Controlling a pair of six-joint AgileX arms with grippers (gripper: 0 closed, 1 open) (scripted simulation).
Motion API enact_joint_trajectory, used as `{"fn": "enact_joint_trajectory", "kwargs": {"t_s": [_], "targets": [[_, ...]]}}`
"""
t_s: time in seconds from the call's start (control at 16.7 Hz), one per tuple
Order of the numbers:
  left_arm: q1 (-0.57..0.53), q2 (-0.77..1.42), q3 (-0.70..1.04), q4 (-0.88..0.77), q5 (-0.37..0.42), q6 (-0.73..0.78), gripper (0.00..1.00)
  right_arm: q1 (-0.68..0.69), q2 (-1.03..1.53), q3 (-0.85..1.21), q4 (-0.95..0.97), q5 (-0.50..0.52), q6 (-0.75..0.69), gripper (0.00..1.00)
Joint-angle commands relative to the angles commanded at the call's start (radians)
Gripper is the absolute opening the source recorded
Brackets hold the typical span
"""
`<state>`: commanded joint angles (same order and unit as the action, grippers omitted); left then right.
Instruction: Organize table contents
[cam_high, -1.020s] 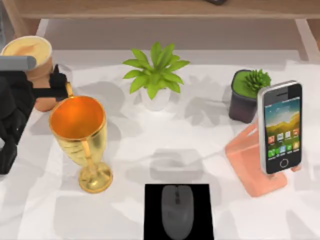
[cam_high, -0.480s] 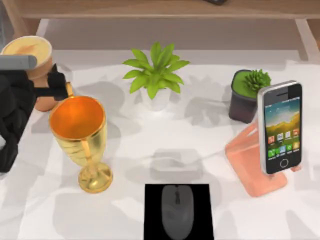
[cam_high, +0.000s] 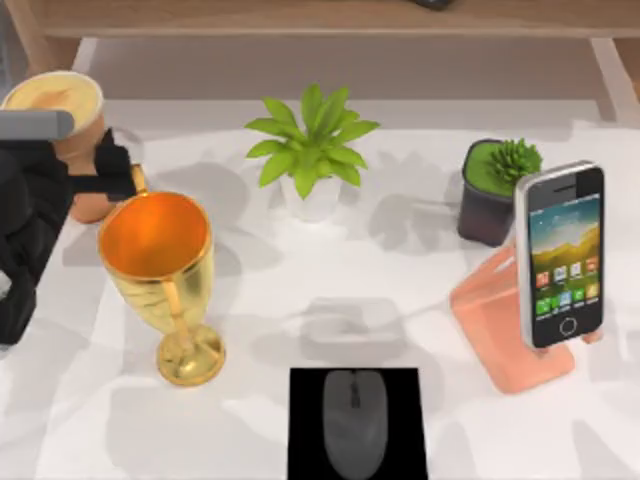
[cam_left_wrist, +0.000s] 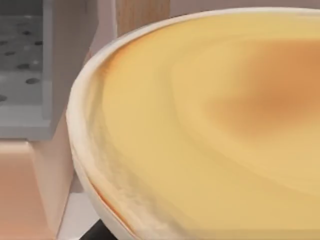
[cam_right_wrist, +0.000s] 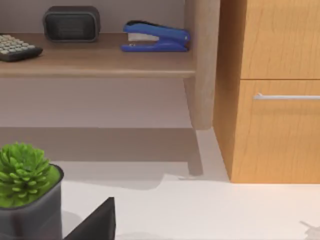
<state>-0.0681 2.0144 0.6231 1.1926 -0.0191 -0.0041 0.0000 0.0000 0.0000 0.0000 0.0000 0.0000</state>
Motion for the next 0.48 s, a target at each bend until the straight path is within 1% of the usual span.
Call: {"fn": "enact_joint_trajectory", "kwargs": {"t_s": [0.06,0.12,0.48], "targets": [[0.0,0.0,0.0,0.0,0.0,0.0,0.02,0.0,0.0,0.0,0.0,0.0,0.0,1.0],[0.0,0.0,0.0,0.0,0.0,0.0,0.0,0.0,0.0,0.0,0.0,0.0,0.0,1.0],[0.0,0.0,0.0,0.0,0.0,0.0,0.0,0.0,0.0,0.0,0.0,0.0,0.0,1.0]]}}
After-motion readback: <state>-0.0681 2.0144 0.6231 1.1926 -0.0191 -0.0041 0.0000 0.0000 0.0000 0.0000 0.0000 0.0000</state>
